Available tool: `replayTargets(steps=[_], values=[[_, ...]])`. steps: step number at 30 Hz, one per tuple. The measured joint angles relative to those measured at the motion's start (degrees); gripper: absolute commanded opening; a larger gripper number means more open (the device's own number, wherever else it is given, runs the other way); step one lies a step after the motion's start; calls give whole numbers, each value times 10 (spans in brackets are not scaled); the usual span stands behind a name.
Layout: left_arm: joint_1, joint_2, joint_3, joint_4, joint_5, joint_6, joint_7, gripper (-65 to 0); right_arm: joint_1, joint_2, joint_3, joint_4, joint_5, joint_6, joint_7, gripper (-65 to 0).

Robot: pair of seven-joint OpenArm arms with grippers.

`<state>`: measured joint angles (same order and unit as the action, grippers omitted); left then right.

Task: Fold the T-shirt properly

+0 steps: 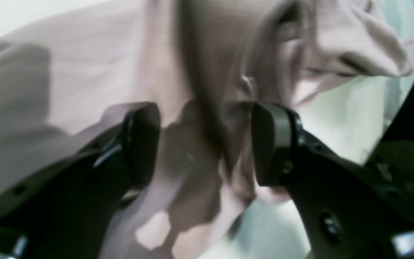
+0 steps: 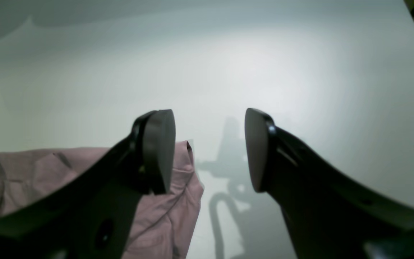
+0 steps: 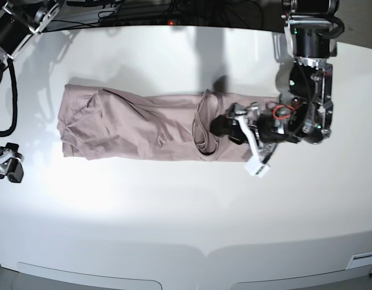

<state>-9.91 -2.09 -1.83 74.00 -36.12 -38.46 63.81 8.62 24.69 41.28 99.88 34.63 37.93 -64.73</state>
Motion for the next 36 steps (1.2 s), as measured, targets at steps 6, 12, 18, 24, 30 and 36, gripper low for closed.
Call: replayTargets(steps=[6,12,18,24,30,36], values=[[3,11,118,0,-19,51,-47,-260,0,0,2,0,-2,0,0,-333],[-4,74,143,0,-1,51,-56,-260,0,0,2,0,11,0,-1,-333],[-20,102,146,0,2,51,-69,-260,-1,-1,2,0,12,0,-3,-333],[-64,97,146,51,23,55,29,-260,-16,-1,0,-3,-12,0,12,-333],[-76,102,146,194,68,49,55,-260,-17,0,1,-74,-29,0,21,-333],[-10,99,146,175,177,50,-16,-260,-18,-1,1,-117,-28,0,15,-333]])
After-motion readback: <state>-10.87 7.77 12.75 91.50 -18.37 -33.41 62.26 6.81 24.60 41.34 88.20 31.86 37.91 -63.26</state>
